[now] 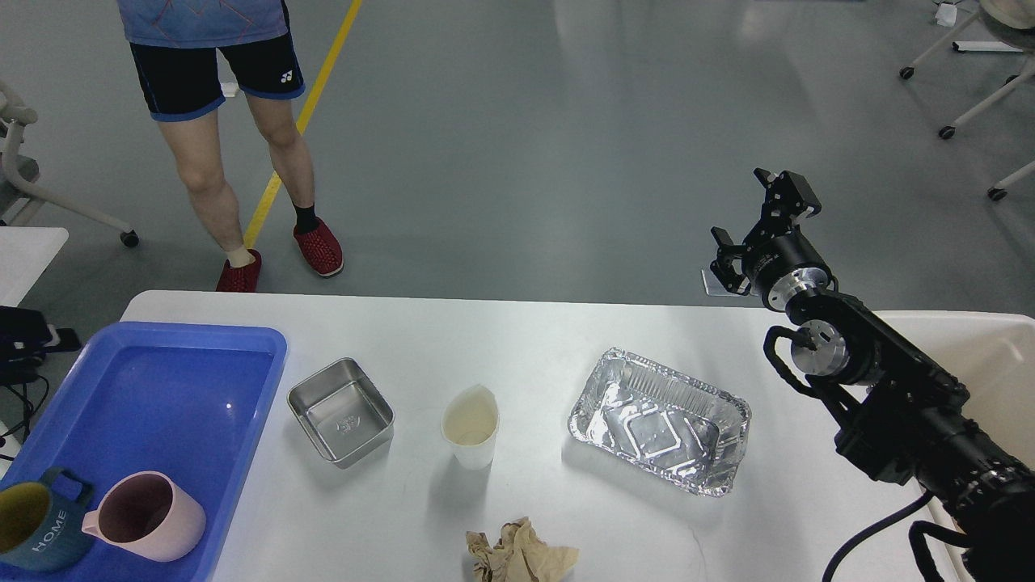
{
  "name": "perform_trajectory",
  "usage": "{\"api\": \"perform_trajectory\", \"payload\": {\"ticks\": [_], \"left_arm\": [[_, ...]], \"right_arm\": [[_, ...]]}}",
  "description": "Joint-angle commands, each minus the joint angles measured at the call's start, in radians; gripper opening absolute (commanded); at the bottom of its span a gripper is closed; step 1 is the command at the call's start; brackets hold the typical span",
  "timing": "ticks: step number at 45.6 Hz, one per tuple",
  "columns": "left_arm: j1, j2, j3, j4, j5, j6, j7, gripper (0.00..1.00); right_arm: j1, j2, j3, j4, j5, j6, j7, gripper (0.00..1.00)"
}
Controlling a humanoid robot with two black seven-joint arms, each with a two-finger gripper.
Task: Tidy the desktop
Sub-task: 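Release the pink mug and reach the left gripper to the steel tin, then grasp the steel tin with the left gripper and lift it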
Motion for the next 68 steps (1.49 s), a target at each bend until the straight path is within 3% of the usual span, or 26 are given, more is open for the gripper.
{"api": "perform_trajectory", "payload": {"ticks": [1, 10, 16, 40, 57, 62, 68], "left_arm": [[0.024, -0.141, 0.017, 0.055, -0.001, 0.06, 0.037, 0.6], [0.1, -0.409, 0.044, 0.27, 0.002, 0.127, 0.042, 0.59], [0.116, -0.527, 0.044, 0.336, 0.002, 0.146, 0.04, 0.59], [0.175, -0.666, 0.049, 0.433, 0.0, 0.229, 0.037, 0.58], [0.197, -0.768, 0.047, 0.536, 0.0, 0.232, 0.027, 0.53], [0.198, -0.794, 0.047, 0.562, 0.0, 0.233, 0.028, 0.48], [0.194, -0.807, 0.047, 0.562, 0.0, 0.224, 0.036, 0.32]], "right_arm": [[-0.001, -0.001, 0.0, 0.001, 0.0, 0.0, 0.0, 1.0], [-0.001, 0.002, 0.0, -0.001, 0.0, 0.0, 0.0, 1.0], [-0.001, 0.0, 0.0, -0.001, 0.0, 0.0, 0.0, 1.0], [-0.009, 0.0, 0.0, -0.001, 0.0, 0.0, 0.0, 1.0], [-0.018, -0.009, 0.002, -0.001, 0.0, 0.0, 0.0, 1.0], [-0.018, -0.009, 0.002, -0.001, 0.0, 0.0, 0.0, 1.0], [-0.018, -0.01, 0.002, -0.002, 0.0, 0.0, 0.0, 1.0]]}}
